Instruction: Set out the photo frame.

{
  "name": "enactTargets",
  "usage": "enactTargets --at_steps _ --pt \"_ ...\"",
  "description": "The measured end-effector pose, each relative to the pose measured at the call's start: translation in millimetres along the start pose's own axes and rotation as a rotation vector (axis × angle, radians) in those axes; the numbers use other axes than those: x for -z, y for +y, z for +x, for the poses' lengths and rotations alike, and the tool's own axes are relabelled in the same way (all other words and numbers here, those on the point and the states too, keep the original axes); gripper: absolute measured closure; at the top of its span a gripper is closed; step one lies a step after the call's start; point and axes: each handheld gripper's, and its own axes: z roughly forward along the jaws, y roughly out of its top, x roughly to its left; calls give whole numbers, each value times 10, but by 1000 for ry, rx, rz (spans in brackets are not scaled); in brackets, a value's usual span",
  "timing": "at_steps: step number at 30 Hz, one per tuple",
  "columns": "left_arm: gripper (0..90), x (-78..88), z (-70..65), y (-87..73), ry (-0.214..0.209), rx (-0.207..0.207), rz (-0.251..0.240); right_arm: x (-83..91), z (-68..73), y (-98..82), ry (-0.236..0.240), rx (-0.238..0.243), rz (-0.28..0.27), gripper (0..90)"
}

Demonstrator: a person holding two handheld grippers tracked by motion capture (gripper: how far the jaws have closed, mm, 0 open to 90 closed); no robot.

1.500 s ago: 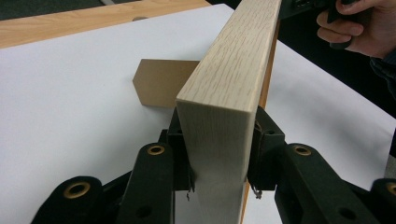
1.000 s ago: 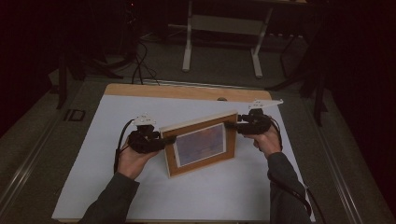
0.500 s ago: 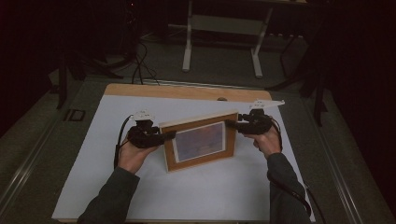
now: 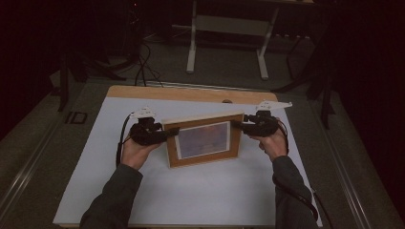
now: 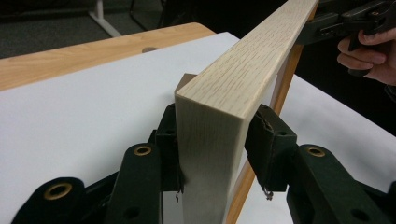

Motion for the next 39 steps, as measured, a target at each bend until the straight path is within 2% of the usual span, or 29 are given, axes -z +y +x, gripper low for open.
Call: enactTargets --at_steps 4,11,27,34,39 --pt "610 -12 33 35 -3 -22 -7 7 -6 2 -6 -1 -6 560" --pt "598 -30 186 92 -31 -11 -21 -6 5 9 -17 -18 -22 578" --pt "591 -145 400 169 -68 -47 -38 -67 -12 14 -58 -58 -47 585" --pt "580 -202 519 160 -91 -12 -32 -104 -15 -7 -66 -78 -53 593" --pt "571 -208 573 145 -90 -11 -38 -140 6 -18 -73 -83 -59 597"
